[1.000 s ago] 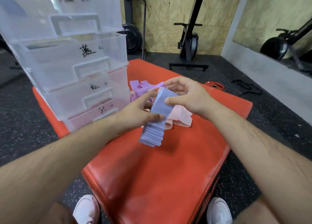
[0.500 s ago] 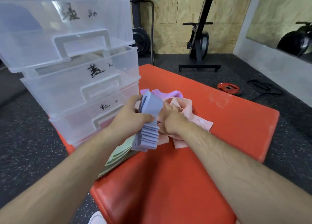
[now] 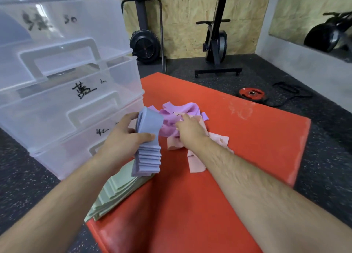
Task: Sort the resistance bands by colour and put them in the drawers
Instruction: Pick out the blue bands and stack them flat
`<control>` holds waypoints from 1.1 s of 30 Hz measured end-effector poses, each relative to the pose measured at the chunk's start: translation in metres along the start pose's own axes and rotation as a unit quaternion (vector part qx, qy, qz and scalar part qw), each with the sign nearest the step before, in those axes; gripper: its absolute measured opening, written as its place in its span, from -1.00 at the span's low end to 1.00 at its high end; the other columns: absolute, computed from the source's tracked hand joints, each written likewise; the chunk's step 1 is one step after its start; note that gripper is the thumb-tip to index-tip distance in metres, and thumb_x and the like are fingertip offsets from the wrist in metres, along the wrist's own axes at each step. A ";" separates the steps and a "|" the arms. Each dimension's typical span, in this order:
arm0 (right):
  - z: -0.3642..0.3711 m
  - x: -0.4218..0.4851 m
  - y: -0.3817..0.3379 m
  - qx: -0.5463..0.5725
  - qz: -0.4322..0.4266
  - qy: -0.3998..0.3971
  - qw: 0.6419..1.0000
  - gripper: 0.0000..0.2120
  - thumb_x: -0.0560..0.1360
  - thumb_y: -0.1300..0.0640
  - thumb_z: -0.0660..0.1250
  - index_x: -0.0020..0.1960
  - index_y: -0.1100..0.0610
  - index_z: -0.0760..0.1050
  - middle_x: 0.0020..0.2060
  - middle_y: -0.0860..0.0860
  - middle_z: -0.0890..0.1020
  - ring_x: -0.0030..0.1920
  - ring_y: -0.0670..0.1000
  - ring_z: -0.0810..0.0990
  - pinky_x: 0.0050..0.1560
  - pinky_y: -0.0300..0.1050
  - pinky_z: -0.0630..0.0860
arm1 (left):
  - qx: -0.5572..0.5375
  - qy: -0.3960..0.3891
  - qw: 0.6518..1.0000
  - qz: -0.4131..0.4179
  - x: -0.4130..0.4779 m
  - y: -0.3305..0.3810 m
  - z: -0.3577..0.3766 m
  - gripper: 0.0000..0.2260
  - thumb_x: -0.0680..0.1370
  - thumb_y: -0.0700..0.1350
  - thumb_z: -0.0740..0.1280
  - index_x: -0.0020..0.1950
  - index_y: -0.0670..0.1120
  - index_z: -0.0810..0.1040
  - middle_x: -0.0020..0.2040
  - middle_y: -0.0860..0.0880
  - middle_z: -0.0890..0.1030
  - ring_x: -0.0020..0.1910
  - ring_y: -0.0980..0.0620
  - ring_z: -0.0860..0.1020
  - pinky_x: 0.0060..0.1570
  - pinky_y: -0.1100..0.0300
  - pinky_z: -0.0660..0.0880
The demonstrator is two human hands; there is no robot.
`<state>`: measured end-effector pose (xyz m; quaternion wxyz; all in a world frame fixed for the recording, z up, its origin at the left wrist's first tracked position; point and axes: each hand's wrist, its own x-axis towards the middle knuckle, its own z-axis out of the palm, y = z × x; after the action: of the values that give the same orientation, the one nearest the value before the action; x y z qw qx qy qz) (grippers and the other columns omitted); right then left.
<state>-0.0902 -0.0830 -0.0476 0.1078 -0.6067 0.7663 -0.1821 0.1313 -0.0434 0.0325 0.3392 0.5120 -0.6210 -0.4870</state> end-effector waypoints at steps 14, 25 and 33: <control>-0.068 -0.041 0.070 -0.116 0.067 -0.078 0.988 -0.68 0.49 -0.15 0.27 0.24 -0.19 0.52 0.37 0.01 0.32 0.38 0.20 0.33 0.35 0.13 0.30 | -0.019 -0.032 0.999 -0.012 0.002 0.005 0.033 -0.44 0.43 -0.14 0.49 0.35 0.21 0.42 0.03 -0.11 0.66 -0.05 -0.11 0.68 -0.04 -0.08 0.64; -0.063 -0.061 -0.005 0.435 0.066 -0.125 0.889 -0.70 0.43 -0.17 0.41 0.11 -0.11 0.49 -0.10 -0.03 0.66 -0.25 0.05 0.58 -0.22 -0.08 0.50 | -0.105 -0.047 0.993 -0.039 0.014 0.003 0.052 -0.42 0.47 -0.20 0.48 0.43 0.12 0.39 0.06 -0.01 0.68 -0.13 0.03 0.68 -0.27 0.18 0.56; -0.041 -0.060 -0.010 0.487 0.071 -0.157 0.856 -0.61 0.49 0.25 0.38 0.28 0.00 0.48 0.09 0.21 0.69 0.06 0.21 0.69 0.14 0.19 0.60 | -0.069 -0.024 0.997 -0.007 0.023 -0.007 0.063 -0.58 0.54 -0.18 0.41 0.36 0.07 0.43 0.11 -0.06 0.63 0.07 -0.03 0.64 -0.01 0.13 0.59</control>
<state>-0.0829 -0.0210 -0.0097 0.5205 -0.4415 0.5936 -0.4265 0.0700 -0.0490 0.0053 0.3550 0.4800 -0.5904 -0.5431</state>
